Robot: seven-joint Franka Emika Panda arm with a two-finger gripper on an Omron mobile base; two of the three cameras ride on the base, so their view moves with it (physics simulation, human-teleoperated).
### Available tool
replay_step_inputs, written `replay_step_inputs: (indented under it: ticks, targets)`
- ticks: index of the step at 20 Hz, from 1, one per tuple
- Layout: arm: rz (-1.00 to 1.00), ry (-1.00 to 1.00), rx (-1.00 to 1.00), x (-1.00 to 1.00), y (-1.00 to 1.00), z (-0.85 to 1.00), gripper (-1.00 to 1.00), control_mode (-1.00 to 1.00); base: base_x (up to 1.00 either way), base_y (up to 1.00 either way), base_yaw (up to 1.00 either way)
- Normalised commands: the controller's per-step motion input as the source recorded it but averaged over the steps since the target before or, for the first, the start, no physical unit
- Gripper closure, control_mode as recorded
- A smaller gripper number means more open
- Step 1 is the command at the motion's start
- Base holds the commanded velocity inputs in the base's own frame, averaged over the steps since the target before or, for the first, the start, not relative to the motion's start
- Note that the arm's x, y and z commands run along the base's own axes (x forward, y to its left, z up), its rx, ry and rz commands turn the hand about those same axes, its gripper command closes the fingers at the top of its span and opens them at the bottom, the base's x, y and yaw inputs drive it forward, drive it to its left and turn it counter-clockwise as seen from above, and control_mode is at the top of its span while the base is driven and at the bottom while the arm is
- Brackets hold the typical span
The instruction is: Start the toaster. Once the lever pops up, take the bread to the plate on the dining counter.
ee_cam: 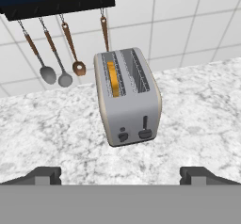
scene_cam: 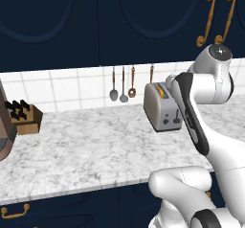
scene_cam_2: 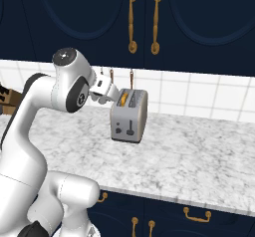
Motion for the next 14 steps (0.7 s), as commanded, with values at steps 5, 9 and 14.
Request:
replay_step_inputs:
  ticks: [5,9,14]
  targets:
    - [0.0,0.0,0.0,0.0,0.0,0.0,-1.0,-1.0,0.0,0.0,0.0]
    - [0.0,0.0,0.0,0.0,0.0,0.0,-1.0,-1.0,0.0,0.0,0.0]
    - [0.0,0.0,0.0,0.0,0.0,0.0,-1.0,-1.0,0.0,0.0,0.0]
